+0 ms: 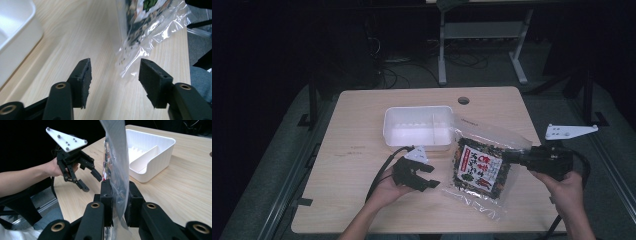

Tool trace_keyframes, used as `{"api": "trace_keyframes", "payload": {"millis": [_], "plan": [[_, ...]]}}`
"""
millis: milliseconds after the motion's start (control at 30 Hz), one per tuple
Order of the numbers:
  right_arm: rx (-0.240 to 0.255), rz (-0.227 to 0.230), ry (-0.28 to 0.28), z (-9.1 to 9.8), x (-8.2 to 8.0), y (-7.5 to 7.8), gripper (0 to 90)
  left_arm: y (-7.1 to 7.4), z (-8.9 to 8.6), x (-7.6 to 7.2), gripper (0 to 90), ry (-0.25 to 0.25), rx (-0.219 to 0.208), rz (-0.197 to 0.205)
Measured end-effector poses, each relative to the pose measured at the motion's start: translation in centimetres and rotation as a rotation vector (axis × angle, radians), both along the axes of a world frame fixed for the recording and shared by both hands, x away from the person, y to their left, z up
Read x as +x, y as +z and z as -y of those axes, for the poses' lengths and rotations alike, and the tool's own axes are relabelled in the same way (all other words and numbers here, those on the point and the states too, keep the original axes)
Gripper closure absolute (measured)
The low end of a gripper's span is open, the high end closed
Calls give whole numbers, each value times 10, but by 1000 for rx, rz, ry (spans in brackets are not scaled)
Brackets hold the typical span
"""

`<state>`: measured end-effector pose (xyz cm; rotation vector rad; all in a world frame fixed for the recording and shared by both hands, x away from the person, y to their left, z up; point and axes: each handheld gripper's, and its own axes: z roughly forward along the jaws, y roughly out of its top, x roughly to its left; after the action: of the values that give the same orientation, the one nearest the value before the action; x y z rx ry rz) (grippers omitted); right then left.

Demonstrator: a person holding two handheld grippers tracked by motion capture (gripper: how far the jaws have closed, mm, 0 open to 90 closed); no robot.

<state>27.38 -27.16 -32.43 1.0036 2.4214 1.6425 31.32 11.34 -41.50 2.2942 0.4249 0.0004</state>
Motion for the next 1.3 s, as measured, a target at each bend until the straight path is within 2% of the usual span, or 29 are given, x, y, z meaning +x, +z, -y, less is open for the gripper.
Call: {"api": "trace_keyframes", "payload": {"millis": [200, 367, 467, 633, 867, 1300], "plan": [[-17, 15, -41, -6, 2, 11, 785, -1, -18, -7, 384, 40, 2, 3], [-34, 32, -51, -14, 4, 19, 786, -3, -30, -10, 364, 61, 22, 5], [-46, 38, -56, -18, 6, 24, 786, -5, -35, -13, 336, 71, 11, 2], [-58, 52, -69, -24, 7, 32, 787, -7, -44, -17, 299, 83, 31, 15], [-65, 67, -75, -34, 11, 45, 787, -7, -58, -20, 291, 105, 36, 23], [-82, 126, -111, -64, 31, 71, 788, -9, -79, -27, 279, 135, 42, 41]]}}
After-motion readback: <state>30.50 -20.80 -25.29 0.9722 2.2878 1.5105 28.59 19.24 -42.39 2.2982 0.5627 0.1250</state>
